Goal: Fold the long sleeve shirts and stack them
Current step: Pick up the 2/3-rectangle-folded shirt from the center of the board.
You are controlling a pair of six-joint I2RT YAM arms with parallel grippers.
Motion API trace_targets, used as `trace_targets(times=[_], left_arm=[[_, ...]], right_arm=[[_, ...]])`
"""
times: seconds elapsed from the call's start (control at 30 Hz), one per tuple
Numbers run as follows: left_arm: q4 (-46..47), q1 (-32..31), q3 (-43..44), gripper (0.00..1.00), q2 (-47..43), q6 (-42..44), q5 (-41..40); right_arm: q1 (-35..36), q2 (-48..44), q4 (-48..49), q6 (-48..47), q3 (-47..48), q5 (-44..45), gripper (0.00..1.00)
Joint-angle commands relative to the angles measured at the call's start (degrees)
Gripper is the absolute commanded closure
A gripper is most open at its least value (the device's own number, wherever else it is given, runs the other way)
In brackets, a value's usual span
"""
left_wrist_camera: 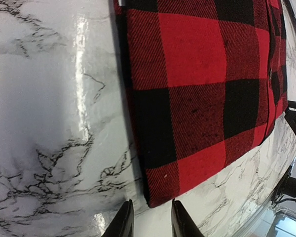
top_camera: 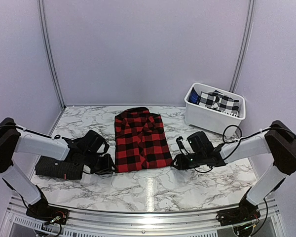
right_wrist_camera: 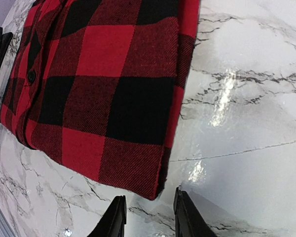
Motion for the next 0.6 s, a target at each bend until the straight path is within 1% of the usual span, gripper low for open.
trace_targets(times=[0.0,0.13,0.37,0.5,0.57], left_arm=[[1.0,-1.0,2.7,0.72,2.7,1.3,-1.1],[1.0,-1.3,3.6,0.74,3.9,1.5,-1.4],[0.9,-1.5,4.2,0.75,5.0,1.7,-1.5],[1.0,-1.6,4.3,0.76,5.3,1.5,-1.6],[1.0,-1.8,4.3,0.78,5.3,1.3,-2.0]], right_arm=[[0.3,1.2,0.0,-0.8,2.4,0.8,0.71],[0.4,2.1,0.2,-1.1,2.9,0.7,0.72],[0.8,3.5,0.5,-1.8,3.9,0.6,0.73],[1.2,4.3,0.0,-2.2,5.0,0.8,0.76],[1.5,4.6,-0.1,-2.3,5.3,0.7,0.78]])
